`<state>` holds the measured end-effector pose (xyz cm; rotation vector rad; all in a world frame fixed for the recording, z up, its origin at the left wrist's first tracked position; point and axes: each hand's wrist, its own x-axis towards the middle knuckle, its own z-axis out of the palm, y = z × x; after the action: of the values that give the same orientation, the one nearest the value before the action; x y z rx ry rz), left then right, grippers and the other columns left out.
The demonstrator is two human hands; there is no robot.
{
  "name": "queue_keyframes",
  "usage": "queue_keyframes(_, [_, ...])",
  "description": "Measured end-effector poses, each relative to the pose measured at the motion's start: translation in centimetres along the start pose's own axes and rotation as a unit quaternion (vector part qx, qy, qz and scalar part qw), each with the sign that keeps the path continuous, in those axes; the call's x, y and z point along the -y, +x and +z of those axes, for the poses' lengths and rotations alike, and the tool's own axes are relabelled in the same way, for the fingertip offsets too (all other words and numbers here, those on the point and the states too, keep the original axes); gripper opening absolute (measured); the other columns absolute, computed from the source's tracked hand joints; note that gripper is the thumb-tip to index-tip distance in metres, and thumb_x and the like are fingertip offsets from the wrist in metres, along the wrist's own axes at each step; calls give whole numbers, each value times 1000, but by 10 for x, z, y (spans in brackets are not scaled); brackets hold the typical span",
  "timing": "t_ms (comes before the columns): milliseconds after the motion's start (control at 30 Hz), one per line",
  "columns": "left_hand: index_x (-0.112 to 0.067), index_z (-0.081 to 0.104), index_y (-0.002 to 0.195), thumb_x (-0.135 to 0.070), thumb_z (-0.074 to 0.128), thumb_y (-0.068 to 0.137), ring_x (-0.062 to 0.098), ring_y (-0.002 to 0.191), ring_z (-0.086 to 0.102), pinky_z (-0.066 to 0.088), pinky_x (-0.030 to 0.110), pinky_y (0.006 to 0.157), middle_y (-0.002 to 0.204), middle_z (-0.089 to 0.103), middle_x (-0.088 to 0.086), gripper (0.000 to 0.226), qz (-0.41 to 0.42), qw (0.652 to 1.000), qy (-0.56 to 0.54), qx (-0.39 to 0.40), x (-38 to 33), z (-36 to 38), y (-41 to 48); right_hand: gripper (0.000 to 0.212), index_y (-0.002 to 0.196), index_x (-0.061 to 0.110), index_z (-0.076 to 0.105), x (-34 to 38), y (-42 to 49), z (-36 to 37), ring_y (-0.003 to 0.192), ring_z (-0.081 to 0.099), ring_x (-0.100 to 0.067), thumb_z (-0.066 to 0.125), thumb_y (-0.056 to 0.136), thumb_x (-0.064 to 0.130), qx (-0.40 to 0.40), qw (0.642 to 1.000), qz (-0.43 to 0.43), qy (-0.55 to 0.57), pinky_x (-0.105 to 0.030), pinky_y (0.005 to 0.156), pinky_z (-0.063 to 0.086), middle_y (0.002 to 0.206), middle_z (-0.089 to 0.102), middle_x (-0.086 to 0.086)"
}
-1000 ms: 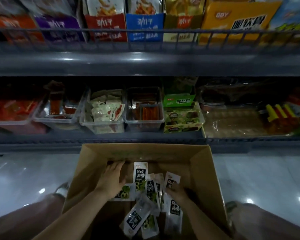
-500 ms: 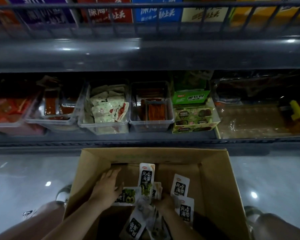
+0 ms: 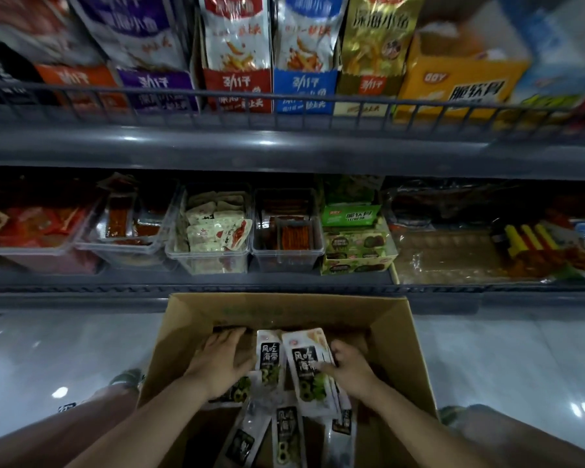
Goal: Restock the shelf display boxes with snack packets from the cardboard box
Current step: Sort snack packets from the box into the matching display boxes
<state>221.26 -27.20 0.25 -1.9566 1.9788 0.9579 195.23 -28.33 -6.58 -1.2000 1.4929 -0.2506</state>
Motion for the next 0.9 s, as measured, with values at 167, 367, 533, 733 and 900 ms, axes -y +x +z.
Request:
queue_keyframes(167, [-26,44,140,-82,43,73,13,129,46,34,33,112,143,48,-5,88,37,932,-294,206,-46,-44,-31,27,110,12,66,110,-59,-41,98,68,-22,71,84,19,-6,979,-23,205,-35,88,54,105,72,-7])
queue_keyframes(367, [-15,61,112,-35,57,84,12,91,69,56,27,77,102,72,-2,35,138,814,-531,189,-99,-92,-96,24,112,8,66,180,-151,-54,97,68,-34,59,92,21,7,933,-94,348,-45,87,55,106,71,-17])
queue_keyframes(533, [-18,60,115,-33,64,78,21,88,71,59,36,67,99,73,2,41,174,797,-578,37,-114,-100,-124,43,108,13,59,204,-183,-36,91,71,-25,81,71,20,-130,932,-164,297,-49,86,56,100,73,-6])
queue_keyframes(733, [-28,52,122,-35,61,78,14,94,70,60,35,74,106,72,-8,45,193,782,-592,-17,-116,-113,-133,22,103,9,69,210,-187,-42,89,72,-25,62,89,25,-122,921,-175,325,-40,79,58,96,75,-8])
queue_keyframes(900, [-23,55,122,-31,59,82,20,89,71,60,35,63,107,72,0,41,157,751,-641,-33,-112,-116,-132,19,107,11,67,210,-178,-56,93,71,-20,58,92,18,-165,921,-209,285,-34,80,58,102,74,-3])
